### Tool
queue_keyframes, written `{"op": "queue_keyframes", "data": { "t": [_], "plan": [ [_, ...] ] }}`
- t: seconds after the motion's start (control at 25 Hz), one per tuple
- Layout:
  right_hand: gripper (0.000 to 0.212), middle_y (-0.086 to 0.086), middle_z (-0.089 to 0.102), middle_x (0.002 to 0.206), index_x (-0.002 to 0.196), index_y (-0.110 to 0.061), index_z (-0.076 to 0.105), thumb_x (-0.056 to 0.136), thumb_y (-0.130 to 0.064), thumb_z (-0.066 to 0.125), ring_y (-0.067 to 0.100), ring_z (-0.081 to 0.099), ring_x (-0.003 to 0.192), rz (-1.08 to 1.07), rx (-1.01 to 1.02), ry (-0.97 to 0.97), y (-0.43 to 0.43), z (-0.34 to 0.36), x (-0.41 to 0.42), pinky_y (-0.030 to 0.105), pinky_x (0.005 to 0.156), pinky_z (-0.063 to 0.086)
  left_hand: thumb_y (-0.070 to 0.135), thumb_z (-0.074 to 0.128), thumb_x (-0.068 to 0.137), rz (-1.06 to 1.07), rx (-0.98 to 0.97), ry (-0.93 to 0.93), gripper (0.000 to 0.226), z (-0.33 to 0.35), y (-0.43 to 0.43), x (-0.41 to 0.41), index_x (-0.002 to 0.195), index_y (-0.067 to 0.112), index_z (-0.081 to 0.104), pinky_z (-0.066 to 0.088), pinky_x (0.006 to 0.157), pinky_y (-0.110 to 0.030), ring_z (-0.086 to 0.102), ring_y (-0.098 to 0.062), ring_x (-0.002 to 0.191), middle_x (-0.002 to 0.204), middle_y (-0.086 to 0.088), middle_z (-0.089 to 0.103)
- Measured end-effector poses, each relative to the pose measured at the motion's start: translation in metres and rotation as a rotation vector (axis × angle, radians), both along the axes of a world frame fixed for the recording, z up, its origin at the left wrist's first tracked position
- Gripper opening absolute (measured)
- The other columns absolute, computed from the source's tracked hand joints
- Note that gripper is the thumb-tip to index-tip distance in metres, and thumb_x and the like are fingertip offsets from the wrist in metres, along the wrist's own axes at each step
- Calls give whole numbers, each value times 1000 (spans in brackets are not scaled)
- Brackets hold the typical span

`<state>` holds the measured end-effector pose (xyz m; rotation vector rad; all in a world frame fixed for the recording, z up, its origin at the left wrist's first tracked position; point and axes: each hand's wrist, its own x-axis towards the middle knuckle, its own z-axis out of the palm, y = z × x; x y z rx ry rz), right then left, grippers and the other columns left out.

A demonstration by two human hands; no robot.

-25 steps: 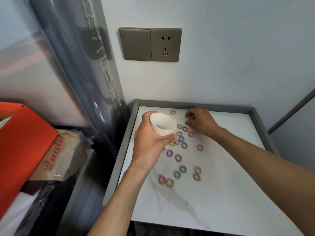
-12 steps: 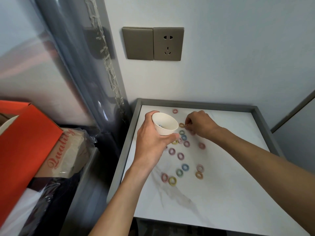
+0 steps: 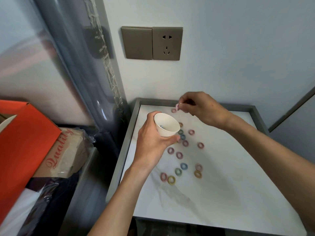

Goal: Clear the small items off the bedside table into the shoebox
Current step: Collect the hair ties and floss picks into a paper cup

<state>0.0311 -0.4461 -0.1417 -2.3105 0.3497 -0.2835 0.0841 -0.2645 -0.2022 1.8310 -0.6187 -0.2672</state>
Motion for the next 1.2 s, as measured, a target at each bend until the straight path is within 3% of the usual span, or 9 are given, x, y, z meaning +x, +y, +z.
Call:
{"op": "queue_keyframes", "data": {
  "t": [0.12, 0.24, 0.32, 0.44, 0.52, 0.64, 0.84, 1.0, 1.2],
  "plan": [
    [4, -17, 63, 67, 85, -17, 71, 86, -13, 69, -8, 55, 60, 196, -111, 26, 36, 17, -6, 4, 51, 39, 26, 92, 55, -24, -29, 27, 72, 5, 0, -3, 114, 39, 53, 57, 71, -29, 64, -1, 88, 96, 19, 66],
    [14, -20, 63, 76, 95, -14, 76, 83, -7, 72, -15, 56, 67, 266, -152, 78, 45, 17, -11, 2, 56, 39, 22, 91, 56, -38, -35, 36, 72, 7, -2, -8, 116, 35, 54, 58, 76, -36, 65, -1, 88, 96, 18, 68],
    [19, -21, 66, 83, 100, -15, 77, 85, -5, 70, -14, 59, 75, 191, -80, -3, 39, 14, -17, 4, 59, 43, 22, 92, 57, -33, -26, 30, 73, 8, -2, -9, 117, 34, 54, 57, 77, -36, 64, -1, 89, 97, 16, 67],
    [17, -19, 69, 87, 101, -23, 75, 91, -14, 64, -1, 65, 75, -133, -124, -94, 19, -11, -34, 12, 65, 44, 23, 93, 56, 2, -27, 20, 74, 5, -1, -6, 118, 33, 53, 57, 77, -35, 64, -9, 94, 100, 14, 65],
    [22, -10, 65, 107, 112, -29, 67, 93, -37, 60, 11, 66, 86, -357, -215, 127, 11, -46, -49, 17, 71, 46, 21, 93, 57, 34, -30, 10, 72, 4, 0, -3, 117, 33, 53, 57, 78, -34, 64, -12, 95, 101, 13, 65],
    [53, 3, 45, 125, 132, -34, 48, 86, -60, 57, 23, 57, 109, -410, -135, 477, 21, -96, -60, 35, 82, 47, 18, 93, 58, 59, -41, 28, 72, 3, 2, -1, 117, 30, 53, 57, 79, -45, 64, -16, 95, 101, 9, 65],
    [36, -1, 44, 118, 126, -40, 50, 91, -43, 57, 21, 56, 102, -328, -211, 326, 32, -108, -37, 32, 77, 48, 19, 93, 59, 63, -38, 19, 71, 2, 6, 0, 117, 30, 53, 58, 78, -47, 64, -14, 94, 101, 10, 65],
    [17, 1, 57, 105, 106, -22, 66, 89, -19, 63, 22, 60, 94, -279, -234, 241, 32, -106, -38, 32, 79, 49, 18, 93, 58, 56, -32, 22, 72, 1, 5, 1, 118, 28, 53, 57, 79, -49, 63, -18, 96, 102, 8, 64],
    [15, 11, 68, 94, 89, -7, 71, 84, -4, 57, 31, 63, 85, -358, -310, 415, 25, -92, -45, 38, 74, 56, 20, 94, 58, 9, -6, 13, 74, -2, 5, 1, 118, 30, 52, 58, 75, -37, 64, -17, 96, 101, 9, 64]
  ]
}}
